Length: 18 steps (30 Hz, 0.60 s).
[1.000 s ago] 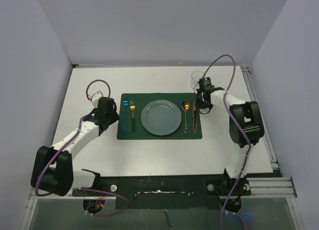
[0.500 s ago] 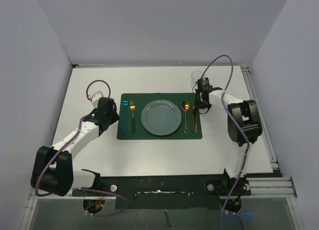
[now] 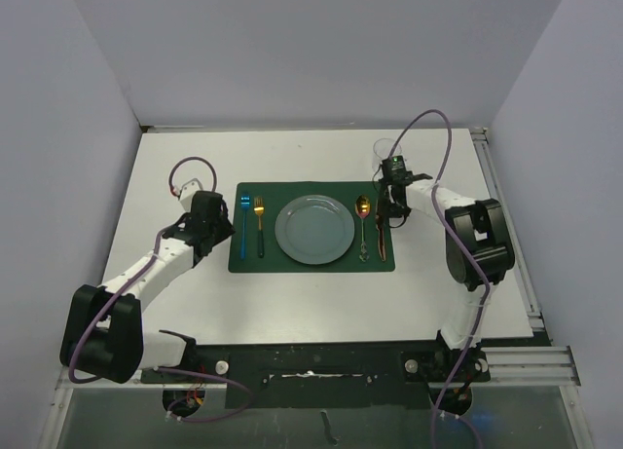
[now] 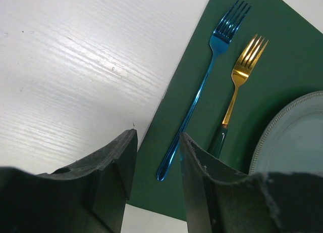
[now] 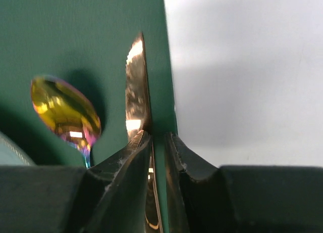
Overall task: Set the dinner table for one person
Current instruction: Adjust the knife on the napkin.
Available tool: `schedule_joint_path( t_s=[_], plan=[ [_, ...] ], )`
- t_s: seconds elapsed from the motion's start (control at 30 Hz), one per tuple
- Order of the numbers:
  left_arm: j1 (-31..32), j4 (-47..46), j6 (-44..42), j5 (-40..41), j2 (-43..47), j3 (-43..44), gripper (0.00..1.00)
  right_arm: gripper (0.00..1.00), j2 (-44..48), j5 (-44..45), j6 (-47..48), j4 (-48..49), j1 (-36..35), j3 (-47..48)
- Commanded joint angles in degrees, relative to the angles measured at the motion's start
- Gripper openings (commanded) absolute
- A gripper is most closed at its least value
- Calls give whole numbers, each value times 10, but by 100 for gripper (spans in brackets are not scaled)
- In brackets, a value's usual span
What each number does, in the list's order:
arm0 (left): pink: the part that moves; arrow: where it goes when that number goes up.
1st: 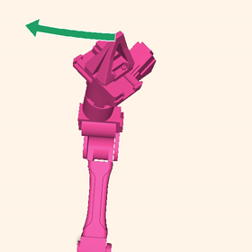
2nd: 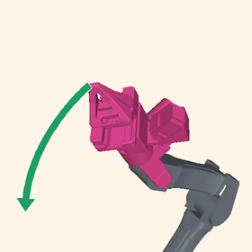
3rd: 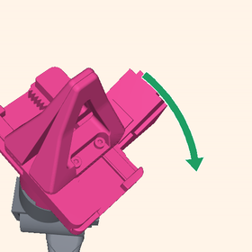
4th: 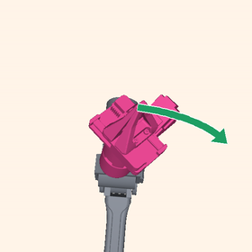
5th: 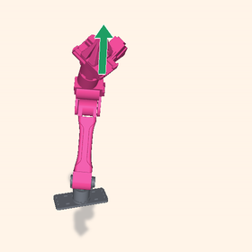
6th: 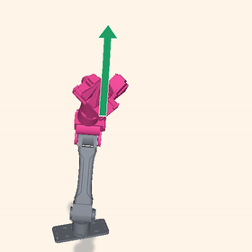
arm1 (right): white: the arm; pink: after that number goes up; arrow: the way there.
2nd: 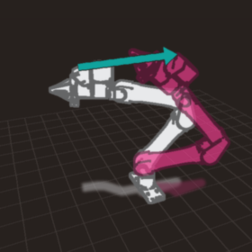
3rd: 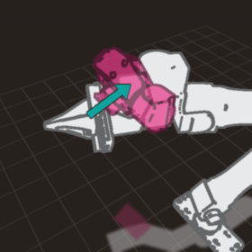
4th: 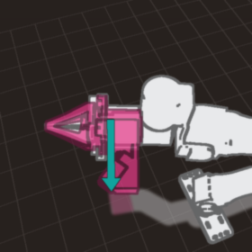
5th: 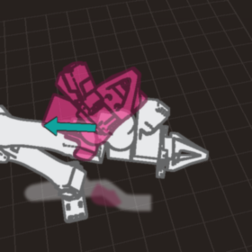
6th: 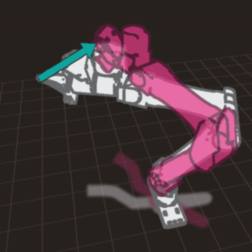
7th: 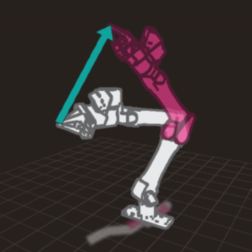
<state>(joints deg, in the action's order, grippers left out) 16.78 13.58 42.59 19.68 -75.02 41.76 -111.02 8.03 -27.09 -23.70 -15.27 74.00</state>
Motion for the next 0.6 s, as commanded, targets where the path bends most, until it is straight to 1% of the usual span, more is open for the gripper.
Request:
schedule_joint_path(
  t_s=[0.0, 0.17, 0.3, 0.57],
  plan=[
    [-2, -34, -6, -9, 5, -1, 37, 21, 79, 17, 6, -29, -26, -36],
    [-2, -41, -4, -17, 8, -7, 37, 22, 131, 50, -12, -52, -57, -74],
    [-2, -44, -4, -20, 9, -12, 37, 22, 162, 60, -20, -60, -65, -95],
    [-3, -48, -2, -29, 14, -17, 37, 22, 161, 73, -28, -64, -68, -125]
  ],
)
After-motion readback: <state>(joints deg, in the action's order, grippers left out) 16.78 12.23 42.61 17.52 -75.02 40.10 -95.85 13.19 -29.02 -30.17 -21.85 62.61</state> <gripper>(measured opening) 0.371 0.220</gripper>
